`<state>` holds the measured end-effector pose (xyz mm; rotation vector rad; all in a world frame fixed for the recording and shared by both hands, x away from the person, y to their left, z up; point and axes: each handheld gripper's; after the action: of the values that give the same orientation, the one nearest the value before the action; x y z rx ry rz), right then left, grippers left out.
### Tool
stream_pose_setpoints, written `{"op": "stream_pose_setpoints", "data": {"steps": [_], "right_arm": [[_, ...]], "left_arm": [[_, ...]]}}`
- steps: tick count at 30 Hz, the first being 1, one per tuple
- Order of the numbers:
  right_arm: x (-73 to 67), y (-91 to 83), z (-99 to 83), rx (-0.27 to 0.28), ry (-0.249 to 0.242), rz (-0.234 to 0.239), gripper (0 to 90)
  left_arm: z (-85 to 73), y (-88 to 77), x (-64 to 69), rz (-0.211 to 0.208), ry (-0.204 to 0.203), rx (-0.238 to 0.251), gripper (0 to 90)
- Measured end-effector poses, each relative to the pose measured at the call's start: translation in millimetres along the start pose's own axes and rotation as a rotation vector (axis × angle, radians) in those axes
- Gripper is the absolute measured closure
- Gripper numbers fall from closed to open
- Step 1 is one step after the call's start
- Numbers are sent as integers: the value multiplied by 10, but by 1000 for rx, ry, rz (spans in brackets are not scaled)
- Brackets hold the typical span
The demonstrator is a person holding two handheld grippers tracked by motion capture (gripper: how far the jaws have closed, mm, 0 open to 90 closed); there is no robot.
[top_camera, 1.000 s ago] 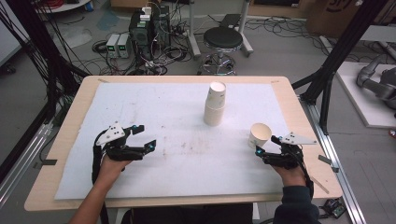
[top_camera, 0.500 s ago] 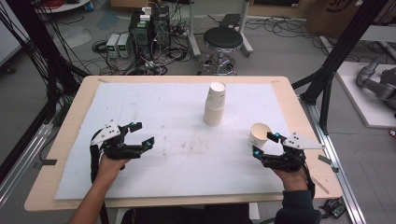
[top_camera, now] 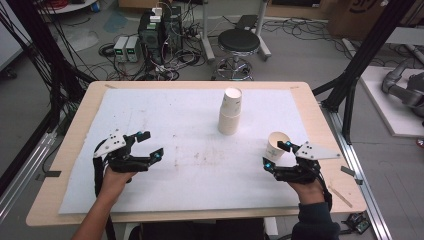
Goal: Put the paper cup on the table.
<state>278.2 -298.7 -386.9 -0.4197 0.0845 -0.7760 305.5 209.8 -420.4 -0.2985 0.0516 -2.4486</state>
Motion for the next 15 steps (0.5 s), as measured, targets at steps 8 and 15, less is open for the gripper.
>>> {"op": "stream_pose_setpoints", "data": {"steps": [8,15], "right_arm": [[-42,31,31,-10,-27,2,202],[-27,29,6,-21,-28,-9,202]], "left_arm": [[-1,-21,22,0,8,-3,163],[-4,-6,25,-2,9,-9,163]]}}
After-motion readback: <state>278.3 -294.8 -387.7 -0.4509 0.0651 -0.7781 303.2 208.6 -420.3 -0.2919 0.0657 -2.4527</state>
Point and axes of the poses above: each handheld gripper's, and its own axes: y roughly forward along the jaws, z roughly out of its top, x roughly to its right, and after that the axes turned 4 degrees about -y, right-handed
